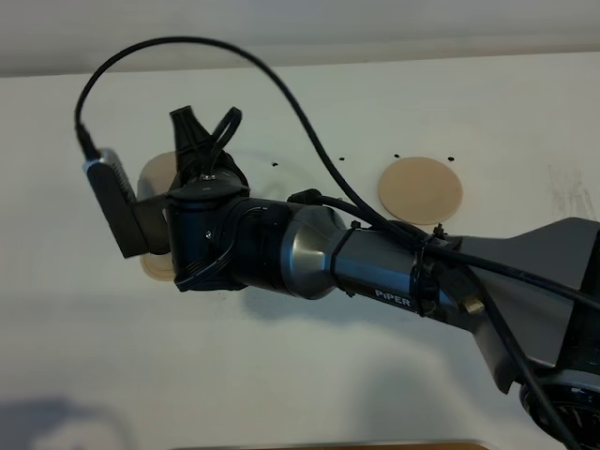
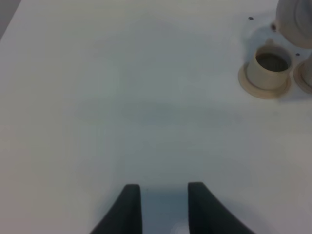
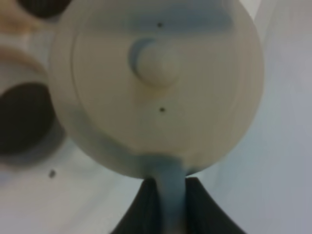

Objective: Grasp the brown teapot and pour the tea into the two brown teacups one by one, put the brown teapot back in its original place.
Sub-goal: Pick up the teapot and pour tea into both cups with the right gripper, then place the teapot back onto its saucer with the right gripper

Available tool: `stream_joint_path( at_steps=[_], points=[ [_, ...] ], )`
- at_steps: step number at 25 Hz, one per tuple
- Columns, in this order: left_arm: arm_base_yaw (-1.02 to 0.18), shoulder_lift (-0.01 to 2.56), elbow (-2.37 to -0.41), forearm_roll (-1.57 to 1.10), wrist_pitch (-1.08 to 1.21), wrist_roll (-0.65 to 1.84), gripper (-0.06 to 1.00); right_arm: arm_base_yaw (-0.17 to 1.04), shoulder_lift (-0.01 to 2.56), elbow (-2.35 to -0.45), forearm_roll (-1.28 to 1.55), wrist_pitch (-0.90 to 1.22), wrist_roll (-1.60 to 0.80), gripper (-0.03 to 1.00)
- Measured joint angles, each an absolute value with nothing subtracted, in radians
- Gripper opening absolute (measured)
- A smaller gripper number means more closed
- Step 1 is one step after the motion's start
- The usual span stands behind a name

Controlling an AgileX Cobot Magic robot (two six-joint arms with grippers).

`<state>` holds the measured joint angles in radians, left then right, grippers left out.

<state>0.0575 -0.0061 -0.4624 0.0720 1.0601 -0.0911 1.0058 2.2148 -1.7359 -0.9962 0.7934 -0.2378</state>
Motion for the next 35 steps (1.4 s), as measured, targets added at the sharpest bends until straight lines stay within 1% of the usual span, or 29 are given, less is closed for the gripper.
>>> stream_joint_path(
  at_steps=[8,11,16,23,28,35],
  points=[
    [0.057,-0.006,-0.462,0.072,1.060,-0.091,0.30,1.005,2.169,-1.736,-0.868,0.880,0.080,0.09],
    [0.057,-0.006,-0.462,0.072,1.060,-0.091,0.30,1.005,2.137,-1.736,-0.777,0.939,0.136,0.09],
    [0.057,-0.006,-0.462,0.072,1.060,-0.091,0.30,1.005,2.127,-1.736,-0.558,1.023,0.150,0.09],
    [0.057,-0.006,-0.462,0.072,1.060,-0.091,0.30,1.048,2.125,-1.736,-0.318,1.050,0.071,0.09],
    [0.057,-0.006,-0.462,0.072,1.060,-0.091,0.30,1.082,2.107,-1.736,-0.249,1.042,0.053,0.09],
    [0.057,-0.006,-0.462,0.072,1.060,-0.091,0.30,1.076,2.121,-1.736,-0.255,0.986,0.052,0.09]
  ],
)
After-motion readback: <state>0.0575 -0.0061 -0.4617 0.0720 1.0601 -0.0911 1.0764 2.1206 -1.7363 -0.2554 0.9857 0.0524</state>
